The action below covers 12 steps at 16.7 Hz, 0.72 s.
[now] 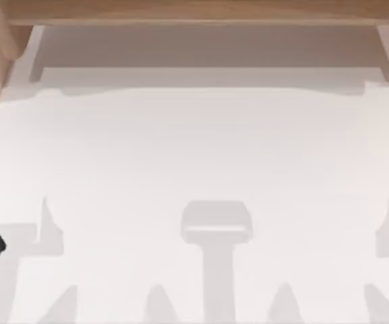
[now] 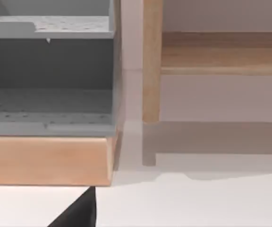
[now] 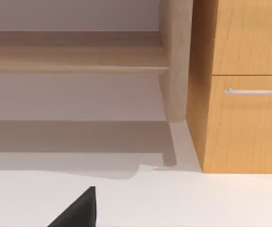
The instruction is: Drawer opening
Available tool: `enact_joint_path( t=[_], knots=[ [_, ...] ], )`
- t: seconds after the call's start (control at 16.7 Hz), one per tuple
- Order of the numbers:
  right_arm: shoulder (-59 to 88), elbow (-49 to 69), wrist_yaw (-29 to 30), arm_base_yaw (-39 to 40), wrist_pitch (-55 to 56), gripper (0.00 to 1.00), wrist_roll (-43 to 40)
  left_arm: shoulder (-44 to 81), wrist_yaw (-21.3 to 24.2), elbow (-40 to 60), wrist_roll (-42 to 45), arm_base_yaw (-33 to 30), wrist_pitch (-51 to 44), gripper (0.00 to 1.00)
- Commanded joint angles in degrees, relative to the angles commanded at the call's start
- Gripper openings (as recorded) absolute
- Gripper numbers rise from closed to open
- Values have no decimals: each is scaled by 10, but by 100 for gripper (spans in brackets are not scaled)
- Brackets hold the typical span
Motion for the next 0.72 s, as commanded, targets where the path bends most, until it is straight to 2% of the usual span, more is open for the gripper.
enact_joint_path(
  t=[0.24, 0.72],
  knots=[
    [21, 17, -15, -19, 8, 100, 3, 0, 0, 0, 0, 0, 0, 100],
    [236, 178, -151, -151, 76, 100, 2, 0, 0, 0, 0, 0, 0, 100]
  ],
)
